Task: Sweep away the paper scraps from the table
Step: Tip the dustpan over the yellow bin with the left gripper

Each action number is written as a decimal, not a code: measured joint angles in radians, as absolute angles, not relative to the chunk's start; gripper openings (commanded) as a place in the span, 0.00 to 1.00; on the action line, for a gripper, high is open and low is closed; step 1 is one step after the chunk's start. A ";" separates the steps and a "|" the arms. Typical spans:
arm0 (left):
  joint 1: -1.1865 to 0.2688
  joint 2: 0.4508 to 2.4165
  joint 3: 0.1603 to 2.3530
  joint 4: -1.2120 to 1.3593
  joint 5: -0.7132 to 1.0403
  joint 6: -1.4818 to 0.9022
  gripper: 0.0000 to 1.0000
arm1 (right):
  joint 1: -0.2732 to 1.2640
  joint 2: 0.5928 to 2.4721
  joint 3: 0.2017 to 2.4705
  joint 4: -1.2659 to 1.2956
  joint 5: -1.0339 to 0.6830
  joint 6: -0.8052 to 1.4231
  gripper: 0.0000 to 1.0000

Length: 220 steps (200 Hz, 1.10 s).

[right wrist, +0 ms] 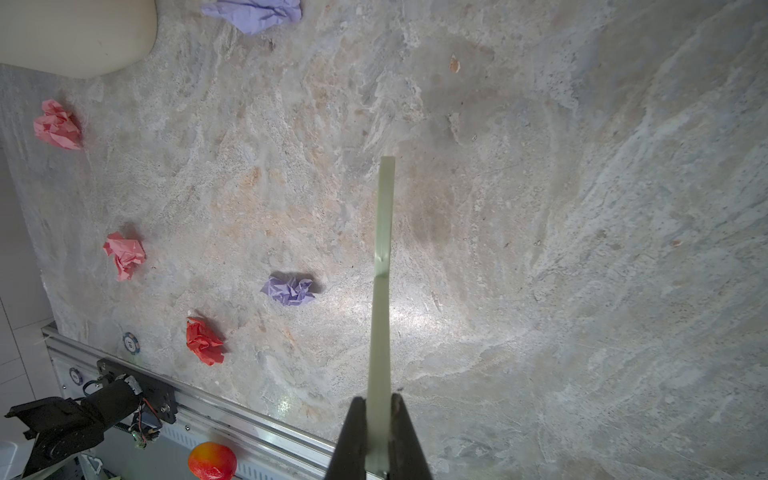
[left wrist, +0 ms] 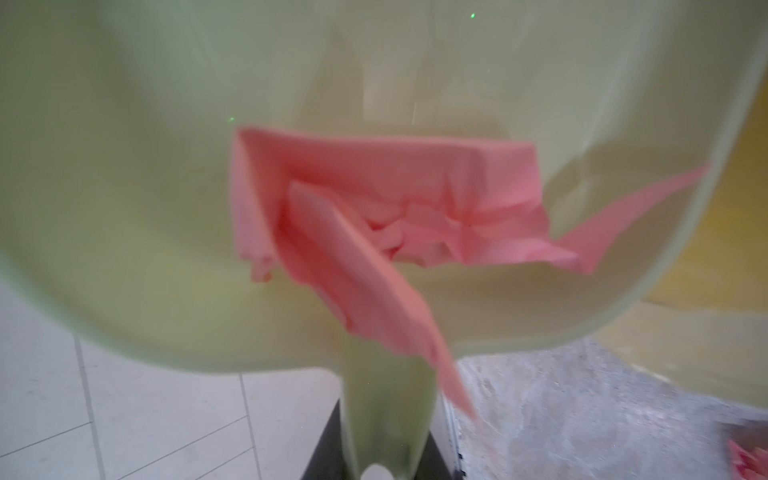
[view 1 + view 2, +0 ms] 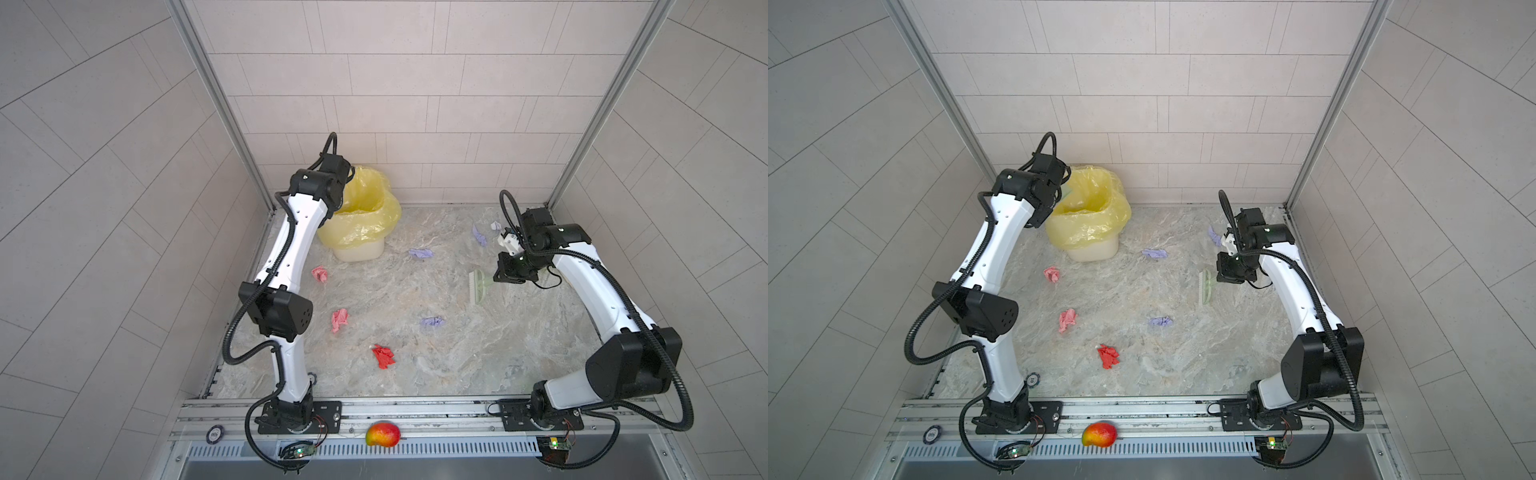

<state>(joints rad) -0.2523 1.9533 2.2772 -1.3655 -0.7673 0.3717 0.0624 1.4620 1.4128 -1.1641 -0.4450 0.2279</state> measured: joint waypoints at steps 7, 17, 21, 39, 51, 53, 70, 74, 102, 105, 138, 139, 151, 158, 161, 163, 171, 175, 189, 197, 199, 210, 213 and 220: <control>-0.262 1.953 2.264 -1.348 -0.798 0.393 0.00 | 0.062 1.462 1.413 -1.164 -0.445 0.228 0.00; -0.273 1.953 2.240 -1.322 -0.840 0.424 0.00 | 0.062 1.462 1.413 -1.164 -0.445 0.228 0.00; -0.276 1.953 2.232 -1.314 -0.852 0.432 0.00 | 0.062 1.462 1.413 -1.165 -0.445 0.228 0.00; -0.295 1.950 2.182 -1.269 -0.913 0.486 0.00 | 0.062 1.462 1.413 -1.167 -0.445 0.228 0.00; -0.309 1.943 2.142 -1.229 -0.953 0.528 0.00 | 0.062 1.462 1.413 -1.167 -0.445 0.228 0.00; -0.311 1.942 2.138 -1.225 -0.957 0.533 0.00 | 0.062 1.462 1.413 -1.167 -0.445 0.228 0.00; -0.329 1.934 2.096 -1.165 -1.008 0.603 0.00 | 0.062 1.462 1.413 -1.167 -0.445 0.228 0.00; -0.333 1.933 2.090 -1.149 -1.019 0.618 0.00 | 0.062 1.462 1.413 -1.167 -0.446 0.228 0.00; -0.356 1.917 2.048 -1.029 -1.084 0.743 0.00 | 0.062 1.462 1.413 -1.167 -0.446 0.228 0.00; -0.359 1.914 2.043 -1.013 -1.091 0.759 0.00 | 0.062 1.462 1.413 -1.167 -0.446 0.228 0.00; -0.376 1.879 1.984 -0.839 -1.148 0.928 0.00 | 0.062 1.454 1.404 -1.164 -0.446 0.228 0.00; -0.377 1.877 1.982 -0.834 -1.149 0.934 0.00 | 0.062 1.454 1.404 -1.165 -0.446 0.228 0.00; -0.380 1.869 1.968 -0.785 -1.160 0.983 0.00 | 0.062 1.448 1.399 -1.166 -0.446 0.228 0.00; -0.382 1.866 1.960 -0.753 -1.169 1.011 0.00 | 0.062 1.446 1.399 -1.166 -0.446 0.228 0.00; -0.383 1.865 1.956 -0.742 -1.172 1.022 0.00 | 0.062 1.445 1.399 -1.166 -0.446 0.228 0.00; -0.383 1.863 1.952 -0.731 -1.174 1.032 0.00 | 0.062 1.445 1.399 -1.166 -0.446 0.228 0.00; -0.385 1.856 1.932 -0.691 -1.181 1.063 0.00 | 0.062 1.443 1.399 -1.166 -0.446 0.228 0.00; -0.385 1.852 1.919 -0.672 -1.184 1.080 0.00 | 0.062 1.443 1.399 -1.166 -0.446 0.228 0.00; -0.387 1.839 1.877 -0.615 -1.192 1.135 0.00 | 0.062 1.441 1.399 -1.166 -0.446 0.228 0.00; -0.387 1.832 1.850 -0.575 -1.195 1.169 0.00 | 0.062 1.441 1.399 -1.166 -0.446 0.228 0.00; -0.388 1.832 1.844 -0.566 -1.195 1.174 0.00 | 0.062 1.441 1.399 -1.166 -0.446 0.228 0.00; -0.389 1.826 1.819 -0.529 -1.196 1.209 0.00 | 0.062 1.441 1.399 -1.166 -0.446 0.228 0.00; -0.389 1.825 1.815 -0.521 -1.196 1.218 0.00 | 0.062 1.441 1.399 -1.167 -0.446 0.228 0.00; -0.389 1.824 1.810 -0.504 -1.197 1.232 0.00 | 0.062 1.441 1.399 -1.166 -0.446 0.228 0.00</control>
